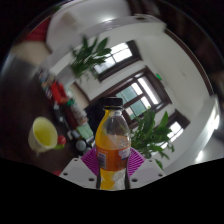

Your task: Pour water

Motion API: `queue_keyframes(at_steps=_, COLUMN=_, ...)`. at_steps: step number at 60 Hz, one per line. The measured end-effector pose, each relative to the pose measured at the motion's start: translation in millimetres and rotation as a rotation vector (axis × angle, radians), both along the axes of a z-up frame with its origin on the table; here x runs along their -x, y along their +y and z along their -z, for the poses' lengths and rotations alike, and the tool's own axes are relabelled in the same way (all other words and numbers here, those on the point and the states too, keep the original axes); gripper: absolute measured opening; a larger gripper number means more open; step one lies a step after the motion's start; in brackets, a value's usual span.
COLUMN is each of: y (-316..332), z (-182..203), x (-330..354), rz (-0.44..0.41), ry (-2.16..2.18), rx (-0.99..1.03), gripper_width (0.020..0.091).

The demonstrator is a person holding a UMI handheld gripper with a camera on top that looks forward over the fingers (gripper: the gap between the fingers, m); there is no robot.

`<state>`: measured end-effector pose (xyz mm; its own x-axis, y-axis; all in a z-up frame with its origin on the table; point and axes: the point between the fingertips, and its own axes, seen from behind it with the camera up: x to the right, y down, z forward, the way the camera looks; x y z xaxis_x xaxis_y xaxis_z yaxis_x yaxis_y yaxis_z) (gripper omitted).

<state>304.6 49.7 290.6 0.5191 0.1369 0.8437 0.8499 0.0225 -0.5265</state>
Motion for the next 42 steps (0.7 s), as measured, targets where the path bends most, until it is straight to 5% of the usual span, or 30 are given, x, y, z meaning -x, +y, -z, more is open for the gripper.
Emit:
queue_keyframes(at_steps=6, y=-0.2, z=-11.8, x=-1.6, rz=-0.016, ry=0.326, rx=0.014, gripper_width=0.0329)
queue_keyframes(at_steps=19, y=25.8, z=52.9, x=3.7, rz=-0.021, ry=0.955, rx=0.205, gripper_width=0.0332)
queue_keyframes(at_steps=33, y=27.8, z=111.0, x=0.0, rz=0.010, ry=0.991, rx=0.244, gripper_width=0.0333)
queue_keyframes(at_steps=42, y=26.9, z=110.9, x=3.5, rz=-0.003, ry=0.980, rx=0.194, gripper_width=0.0332)
